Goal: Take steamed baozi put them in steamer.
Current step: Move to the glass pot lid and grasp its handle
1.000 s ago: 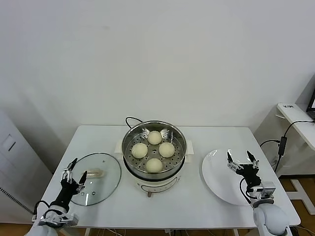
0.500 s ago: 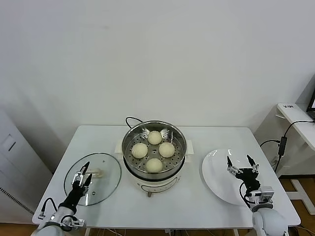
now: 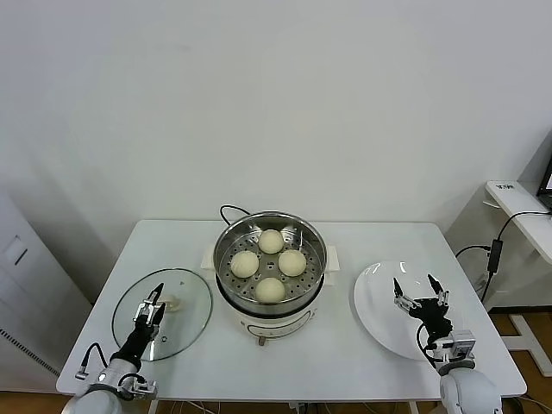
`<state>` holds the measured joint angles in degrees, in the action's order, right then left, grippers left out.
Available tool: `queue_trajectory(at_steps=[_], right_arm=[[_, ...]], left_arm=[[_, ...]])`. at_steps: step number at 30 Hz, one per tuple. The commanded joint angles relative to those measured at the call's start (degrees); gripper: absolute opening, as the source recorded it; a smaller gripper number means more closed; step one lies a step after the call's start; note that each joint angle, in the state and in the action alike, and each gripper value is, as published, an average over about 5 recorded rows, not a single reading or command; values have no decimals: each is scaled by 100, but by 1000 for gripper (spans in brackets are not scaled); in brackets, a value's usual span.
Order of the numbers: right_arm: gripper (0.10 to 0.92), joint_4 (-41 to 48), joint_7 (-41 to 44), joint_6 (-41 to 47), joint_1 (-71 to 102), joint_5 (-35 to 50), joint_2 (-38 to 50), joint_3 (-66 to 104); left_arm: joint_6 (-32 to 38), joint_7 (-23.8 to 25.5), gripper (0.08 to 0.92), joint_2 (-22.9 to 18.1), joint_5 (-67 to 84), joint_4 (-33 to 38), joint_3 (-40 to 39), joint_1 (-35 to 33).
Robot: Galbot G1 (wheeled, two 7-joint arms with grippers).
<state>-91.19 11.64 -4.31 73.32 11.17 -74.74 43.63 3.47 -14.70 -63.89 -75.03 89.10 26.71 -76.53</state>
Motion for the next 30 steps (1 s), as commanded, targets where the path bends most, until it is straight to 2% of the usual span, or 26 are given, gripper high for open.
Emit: queue_trajectory(at_steps=[1,10,13,30], right_arm=[[823,27,22,-16,-36,-75,-10,-78],[823,52,48,-69,6,-171,-5,-134],[823,54,47,-68,-7,-167,-11,-133],[823,27,72,-49,-52,-123,53,-120]], left_arm=[[-8,-5,823,-134,-193,-371,55,250],[-52,85,823,-198,-129,-415,71,358],[-41,110,798,-261,-82,-437,50,392],[6,133,317,-344,192,-344,135,370]])
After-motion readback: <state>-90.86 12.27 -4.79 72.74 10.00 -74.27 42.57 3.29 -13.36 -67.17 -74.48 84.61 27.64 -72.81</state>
